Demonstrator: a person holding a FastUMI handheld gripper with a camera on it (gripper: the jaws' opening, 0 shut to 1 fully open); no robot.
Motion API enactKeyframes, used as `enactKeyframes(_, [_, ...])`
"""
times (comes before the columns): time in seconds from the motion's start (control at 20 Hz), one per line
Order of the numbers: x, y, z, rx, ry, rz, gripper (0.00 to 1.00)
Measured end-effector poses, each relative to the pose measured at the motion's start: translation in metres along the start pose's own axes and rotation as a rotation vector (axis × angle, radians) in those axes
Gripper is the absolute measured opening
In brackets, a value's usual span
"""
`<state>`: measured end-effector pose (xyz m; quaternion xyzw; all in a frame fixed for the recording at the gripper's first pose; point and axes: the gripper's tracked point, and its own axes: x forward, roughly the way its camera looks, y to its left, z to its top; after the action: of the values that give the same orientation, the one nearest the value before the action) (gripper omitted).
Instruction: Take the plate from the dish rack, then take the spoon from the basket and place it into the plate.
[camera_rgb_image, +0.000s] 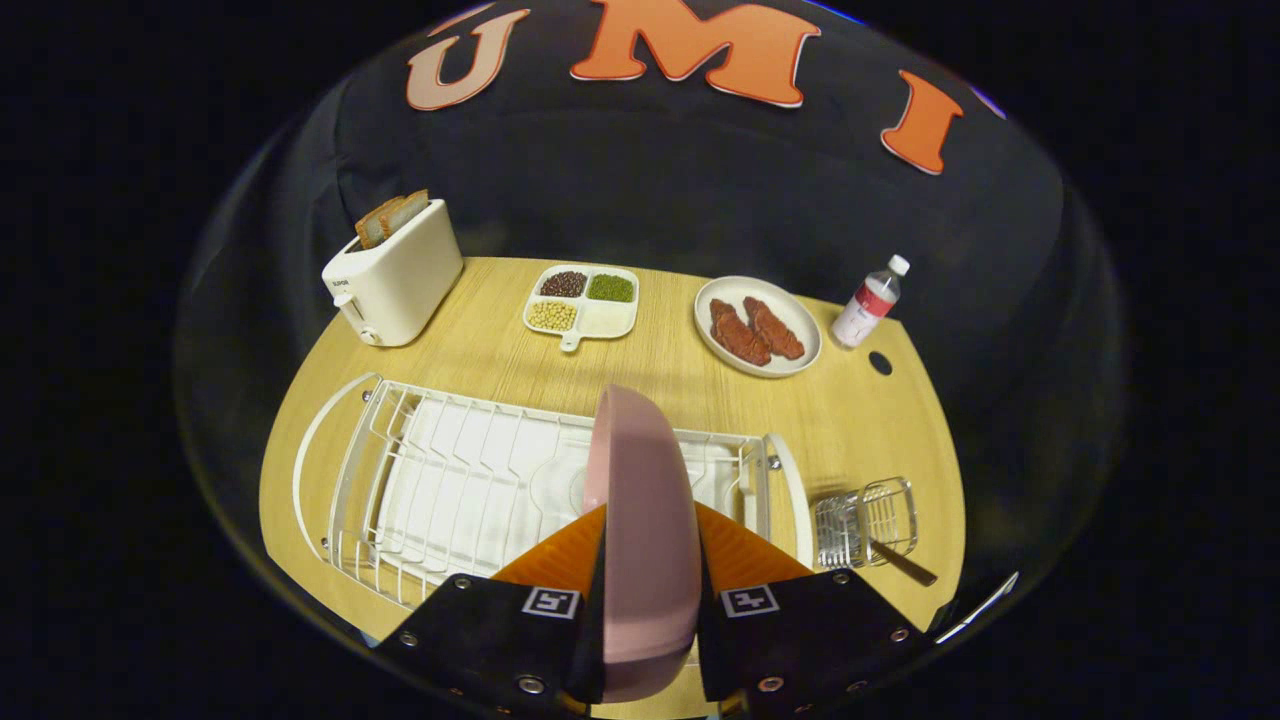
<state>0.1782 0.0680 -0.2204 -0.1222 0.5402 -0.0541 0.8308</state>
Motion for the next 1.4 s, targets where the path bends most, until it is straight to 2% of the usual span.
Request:
enactKeyframes(0.1, [-0.007, -0.002, 0.008, -0.028, -0.033, -0.024, 0.33])
enactKeyframes(0.25, [-0.022, 0.009, 0.009, -0.003, -0.035, 0.043, 0.3])
enactKeyframes(0.5, [-0.049, 0.0, 0.006, -0.007, -0.101, 0.083, 0.3])
enactKeyframes(0.95, [-0.106, -0.018, -0.039, 0.049, -0.18, 0.218, 0.3])
enactKeyframes(1.15, [-0.116, -0.014, -0.07, 0.07, -0.19, 0.292, 0.3])
enactKeyframes(1.4, [-0.118, -0.022, -0.102, 0.132, -0.179, 0.345, 0.3])
